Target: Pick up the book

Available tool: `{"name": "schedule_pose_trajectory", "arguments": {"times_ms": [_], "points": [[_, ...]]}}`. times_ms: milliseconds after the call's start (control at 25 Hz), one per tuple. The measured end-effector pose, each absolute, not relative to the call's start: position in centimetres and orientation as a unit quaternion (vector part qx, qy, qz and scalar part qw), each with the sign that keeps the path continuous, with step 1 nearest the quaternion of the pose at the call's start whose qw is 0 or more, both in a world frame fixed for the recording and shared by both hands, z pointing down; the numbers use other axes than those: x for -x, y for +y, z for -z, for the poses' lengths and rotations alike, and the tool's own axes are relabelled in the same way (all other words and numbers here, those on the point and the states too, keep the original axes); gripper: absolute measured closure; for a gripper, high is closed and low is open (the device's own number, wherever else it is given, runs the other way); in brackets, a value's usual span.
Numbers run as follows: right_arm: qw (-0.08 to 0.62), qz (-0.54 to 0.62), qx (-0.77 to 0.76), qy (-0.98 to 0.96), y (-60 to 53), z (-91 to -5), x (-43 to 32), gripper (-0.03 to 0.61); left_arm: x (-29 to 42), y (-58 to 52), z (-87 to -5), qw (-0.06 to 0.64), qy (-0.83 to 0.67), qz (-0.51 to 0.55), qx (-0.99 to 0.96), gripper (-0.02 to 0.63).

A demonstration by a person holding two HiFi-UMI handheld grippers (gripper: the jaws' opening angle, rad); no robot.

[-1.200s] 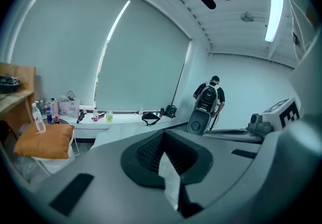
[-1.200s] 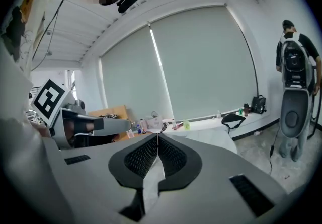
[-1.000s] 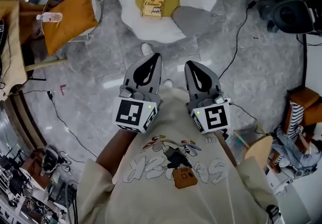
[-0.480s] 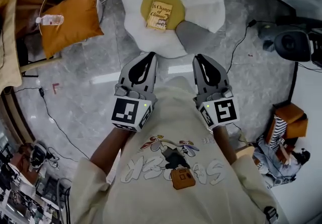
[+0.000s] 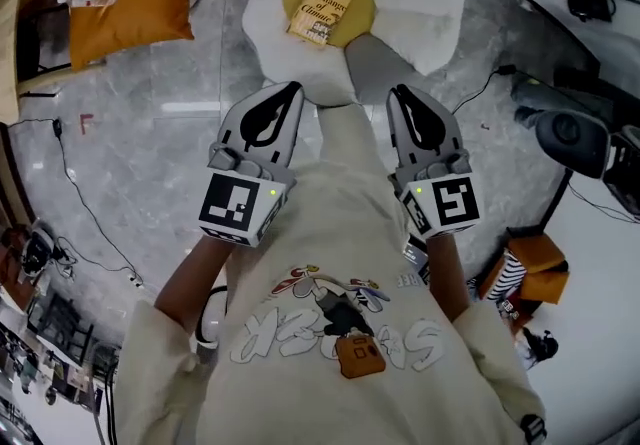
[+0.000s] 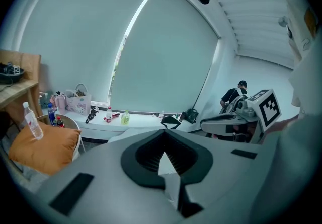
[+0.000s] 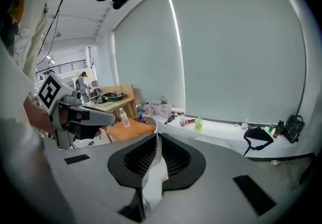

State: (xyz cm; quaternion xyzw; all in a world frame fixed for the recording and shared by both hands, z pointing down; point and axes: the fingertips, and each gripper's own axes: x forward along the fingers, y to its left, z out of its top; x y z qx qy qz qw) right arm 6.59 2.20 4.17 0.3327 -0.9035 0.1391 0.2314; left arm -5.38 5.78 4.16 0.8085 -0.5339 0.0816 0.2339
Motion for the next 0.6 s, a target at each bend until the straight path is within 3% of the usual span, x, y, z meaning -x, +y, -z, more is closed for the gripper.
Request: {"name": "schedule_pose_trajectory", "arguments": {"times_ms": [600], "points": [[0.212,-0.298,-0.247,-0.897,-3.9,-15.3,-7.8,0.526,1.4,-1.4,-12.9,0.281,-0.571,-0.135,-0.759,0.607]]}}
